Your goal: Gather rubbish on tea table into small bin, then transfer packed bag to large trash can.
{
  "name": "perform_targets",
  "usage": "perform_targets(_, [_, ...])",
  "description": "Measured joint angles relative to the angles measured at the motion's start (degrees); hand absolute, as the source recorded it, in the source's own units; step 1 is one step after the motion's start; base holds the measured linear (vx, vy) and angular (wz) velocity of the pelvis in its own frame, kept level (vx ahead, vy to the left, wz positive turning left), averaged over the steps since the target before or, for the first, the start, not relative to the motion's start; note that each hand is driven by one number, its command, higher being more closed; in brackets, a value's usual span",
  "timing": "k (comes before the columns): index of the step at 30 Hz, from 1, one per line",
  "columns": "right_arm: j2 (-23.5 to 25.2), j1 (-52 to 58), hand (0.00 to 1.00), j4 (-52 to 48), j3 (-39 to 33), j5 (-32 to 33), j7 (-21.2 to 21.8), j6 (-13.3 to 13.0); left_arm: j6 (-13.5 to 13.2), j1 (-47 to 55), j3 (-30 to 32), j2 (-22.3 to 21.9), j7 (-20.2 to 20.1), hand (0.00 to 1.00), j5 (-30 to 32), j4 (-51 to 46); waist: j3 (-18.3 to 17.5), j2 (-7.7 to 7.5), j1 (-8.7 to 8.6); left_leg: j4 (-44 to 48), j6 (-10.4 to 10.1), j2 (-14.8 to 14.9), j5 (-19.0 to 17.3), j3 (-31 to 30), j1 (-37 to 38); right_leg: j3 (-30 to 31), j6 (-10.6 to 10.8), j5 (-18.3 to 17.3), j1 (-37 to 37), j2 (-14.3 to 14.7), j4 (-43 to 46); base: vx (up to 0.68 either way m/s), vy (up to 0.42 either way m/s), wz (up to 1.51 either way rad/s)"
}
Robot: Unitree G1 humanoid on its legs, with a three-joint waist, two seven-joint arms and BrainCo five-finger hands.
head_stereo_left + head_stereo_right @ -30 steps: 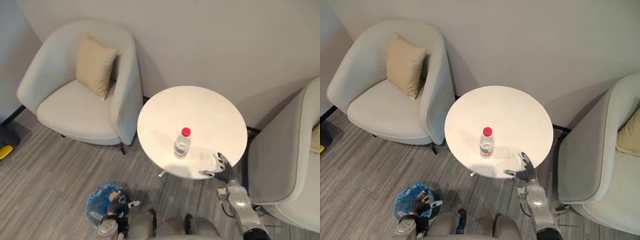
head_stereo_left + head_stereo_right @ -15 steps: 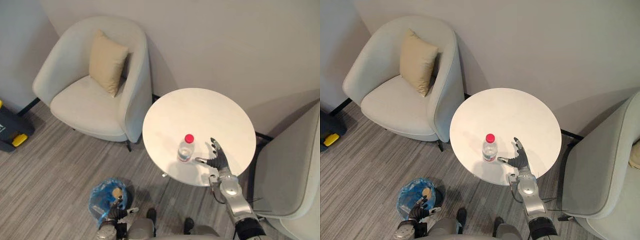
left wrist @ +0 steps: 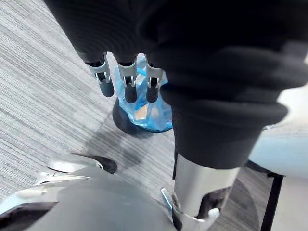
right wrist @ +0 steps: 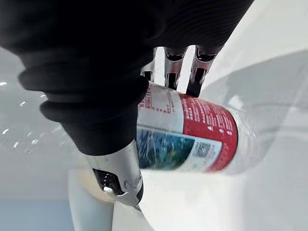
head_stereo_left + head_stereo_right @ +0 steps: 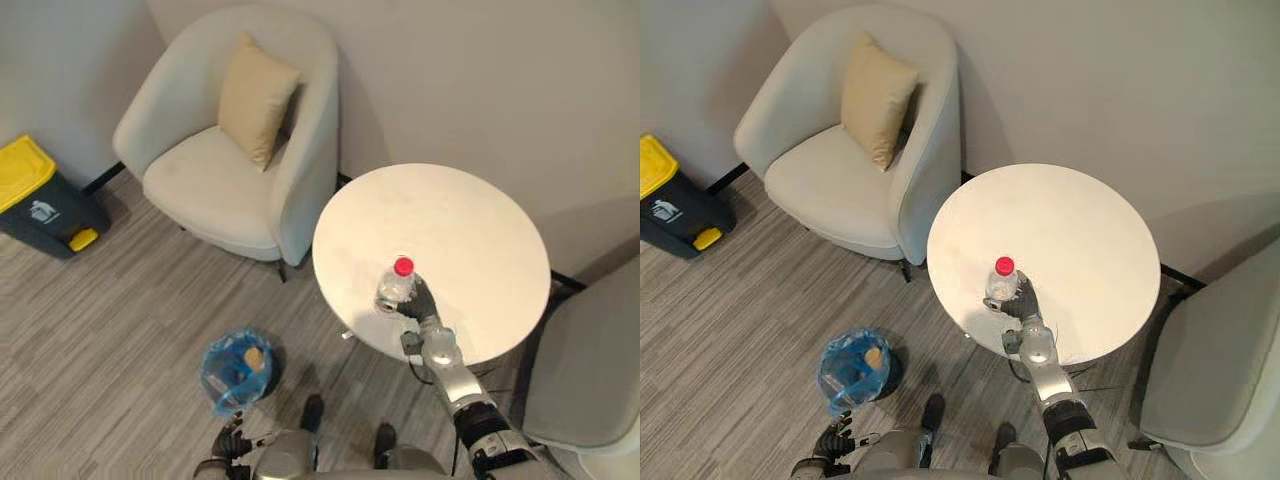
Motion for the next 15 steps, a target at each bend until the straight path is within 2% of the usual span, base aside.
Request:
perform_targets(5, [-1.9, -4.3, 1.0, 1.2, -1.1, 3.4, -1.2, 0.7, -0.1, 0.0, 0.0, 0.0, 0.0, 0.0, -0.2, -1.2, 0.7, 0.96, 0.31, 0.6, 0.1, -0.5, 0.2, -1.4, -1.8, -1.4, -0.1, -0.1, -1.0, -0.1, 0.0, 0.06, -0.015, 0.16])
perform_targets(8, [-2.4, -4.5, 1.0, -0.5, -1.2, 5.1, -2.0, 0.7, -0.1, 0.0, 0.1, 0.0, 0.0, 0.0, -0.7, -1.5, 1.1, 1.54, 1.39, 0.6, 0.1, -0.6, 0.2, -1.5, -2.0, -1.4, -0.1, -0.1, -1.0, -0.1, -0.1, 0.03, -0.015, 0.07])
perform_targets(11, [-2.3, -2.3, 1.0, -8.8, -1.2, 6.2, -2.2, 0.3, -0.1, 0.1, 0.4, 0.0, 0.0, 0.0, -1.3, -2.3, 1.6, 1.53, 1.43, 0.6, 0.1, -0.5, 0.2, -2.0, -2.1, -1.4, -0.1, -0.2, -0.9, -0.2, -0.1, 0.0, -0.001, 0.08])
perform_targets(15, [-1.6, 5.5, 1.0, -21.8, -2.1, 6.2, -0.9, -2.6, -0.1, 0.3, 2.2, -0.8, 0.0, 0.0, -2.0, -2.3, 2.0, 0.83, 1.28, 0.5, 0.1, -1.2, 0.1, -3.2, -1.3, -2.3, 0.0, -2.3, -0.6, -1.0, 2.2, -0.02, -0.007, 0.17])
